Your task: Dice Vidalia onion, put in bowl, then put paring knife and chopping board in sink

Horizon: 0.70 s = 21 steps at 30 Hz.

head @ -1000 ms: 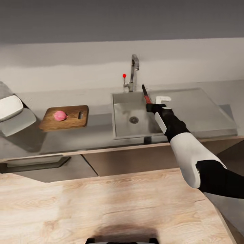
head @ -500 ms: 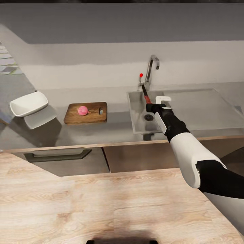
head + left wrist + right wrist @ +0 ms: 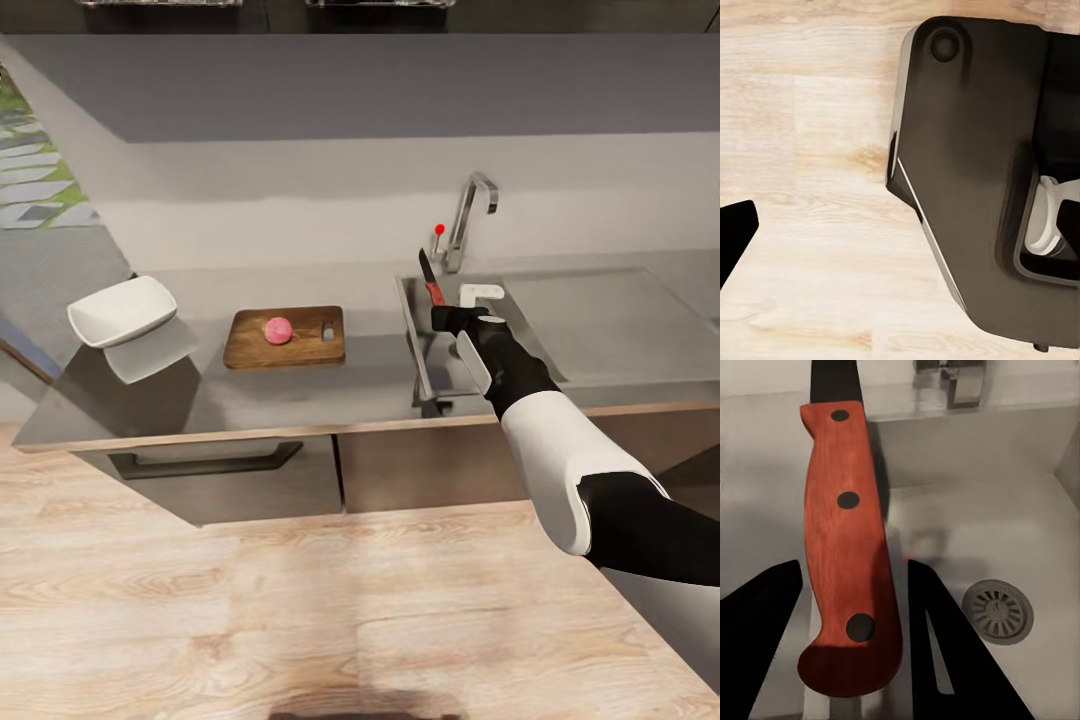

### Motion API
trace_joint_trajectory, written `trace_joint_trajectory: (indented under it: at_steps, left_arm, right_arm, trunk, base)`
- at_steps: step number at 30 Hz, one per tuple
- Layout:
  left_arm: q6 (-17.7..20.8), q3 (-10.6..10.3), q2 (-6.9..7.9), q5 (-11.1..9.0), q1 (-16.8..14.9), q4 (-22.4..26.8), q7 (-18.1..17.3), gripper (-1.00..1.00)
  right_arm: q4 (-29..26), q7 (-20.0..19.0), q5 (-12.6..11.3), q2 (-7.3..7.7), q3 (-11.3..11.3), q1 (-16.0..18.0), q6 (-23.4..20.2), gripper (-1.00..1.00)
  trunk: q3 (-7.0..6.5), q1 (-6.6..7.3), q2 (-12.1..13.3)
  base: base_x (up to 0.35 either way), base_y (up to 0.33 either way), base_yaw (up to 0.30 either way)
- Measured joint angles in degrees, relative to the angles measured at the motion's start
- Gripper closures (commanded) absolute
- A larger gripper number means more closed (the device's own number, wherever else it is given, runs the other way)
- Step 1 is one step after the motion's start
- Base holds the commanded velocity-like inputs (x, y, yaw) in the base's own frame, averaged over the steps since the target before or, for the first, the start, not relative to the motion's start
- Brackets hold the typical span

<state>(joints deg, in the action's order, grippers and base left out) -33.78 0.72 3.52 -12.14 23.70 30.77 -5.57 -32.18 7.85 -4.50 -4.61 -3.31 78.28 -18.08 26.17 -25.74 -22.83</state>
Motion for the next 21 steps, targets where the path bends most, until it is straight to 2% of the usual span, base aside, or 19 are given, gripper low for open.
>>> trace_joint_trajectory:
  at_steps: [15, 21]
  left_arm:
    - [-0.1, 0.0, 0.0, 0.0, 0.0, 0.1, 0.0, -1.0]
    - [0.0, 0.0, 0.0, 0.0, 0.0, 0.1, 0.0, -1.0]
  right_arm:
    - [0.4, 0.0, 0.0, -0.03, 0.0, 0.0, 0.1, 1.0]
    - [0.3, 0.0, 0.1, -0.06, 0.0, 0.0, 0.1, 1.0]
  trunk:
    - [-1.32, 0.0, 0.0]
    - [-1.85, 0.0, 0.0]
  base:
    - [0.0, 0.002, 0.0]
    - [0.0, 0.194, 0.0]
